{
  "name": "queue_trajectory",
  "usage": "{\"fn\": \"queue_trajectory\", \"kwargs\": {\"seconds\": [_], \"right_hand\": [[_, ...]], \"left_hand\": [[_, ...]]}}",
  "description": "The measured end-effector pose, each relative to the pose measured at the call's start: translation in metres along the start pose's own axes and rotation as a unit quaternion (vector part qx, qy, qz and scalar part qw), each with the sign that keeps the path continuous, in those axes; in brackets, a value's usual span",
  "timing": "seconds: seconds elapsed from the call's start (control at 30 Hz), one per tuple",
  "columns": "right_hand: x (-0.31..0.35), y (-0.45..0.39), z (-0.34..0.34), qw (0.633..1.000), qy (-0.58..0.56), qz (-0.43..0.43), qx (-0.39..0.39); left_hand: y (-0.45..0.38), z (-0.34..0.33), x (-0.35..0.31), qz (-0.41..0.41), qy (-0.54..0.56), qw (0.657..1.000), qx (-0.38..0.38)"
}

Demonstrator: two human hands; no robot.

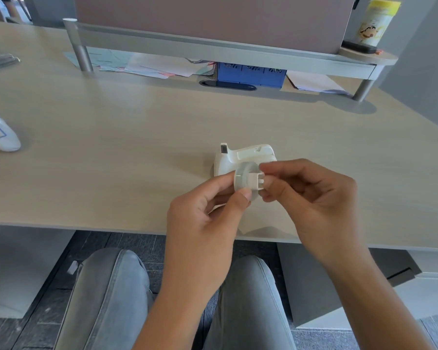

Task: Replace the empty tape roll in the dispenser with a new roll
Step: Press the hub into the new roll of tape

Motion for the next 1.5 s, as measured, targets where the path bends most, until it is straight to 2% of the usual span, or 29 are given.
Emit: {"fn": "queue_trajectory", "kwargs": {"seconds": [0.2, 0.3, 0.43, 0.67, 0.9, 1.2, 1.3, 1.5], "right_hand": [[-0.003, 0.004, -0.001, 1.0, 0.026, -0.003, -0.003], [-0.005, 0.002, 0.002, 0.997, 0.035, -0.064, -0.02], [-0.01, 0.002, -0.004, 0.986, -0.017, -0.152, 0.064], [-0.009, 0.005, -0.008, 0.988, -0.064, -0.129, 0.048], [-0.01, 0.01, -0.012, 0.991, -0.066, -0.12, -0.004], [-0.008, 0.013, -0.013, 0.992, -0.049, -0.118, -0.019], [-0.008, 0.012, -0.012, 0.993, -0.036, -0.11, -0.017], [-0.008, 0.008, -0.011, 0.98, -0.117, -0.153, 0.042]], "left_hand": [[0.001, 0.001, 0.006, 0.018, 0.024, 0.999, -0.01], [0.002, -0.001, 0.005, 0.04, 0.06, 0.997, -0.013], [0.001, -0.002, 0.006, 0.059, 0.089, 0.994, -0.017], [0.001, 0.0, 0.009, 0.066, 0.079, 0.993, -0.055], [0.0, 0.004, 0.011, 0.068, 0.074, 0.993, -0.06], [0.002, 0.007, 0.013, 0.084, 0.075, 0.991, -0.07], [0.004, 0.007, 0.012, 0.084, 0.075, 0.991, -0.075], [0.002, 0.008, 0.011, 0.114, 0.132, 0.983, -0.055]]}}
Point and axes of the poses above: each hand's wrist, its own y-axis away from the middle knuckle, its own z-axis out of the back of the hand, x = y × z, the point moved 5 cm from there along -y, towards the middle knuckle, and after that the axes turned 10 degrees about -z, right-handed, at the moved point
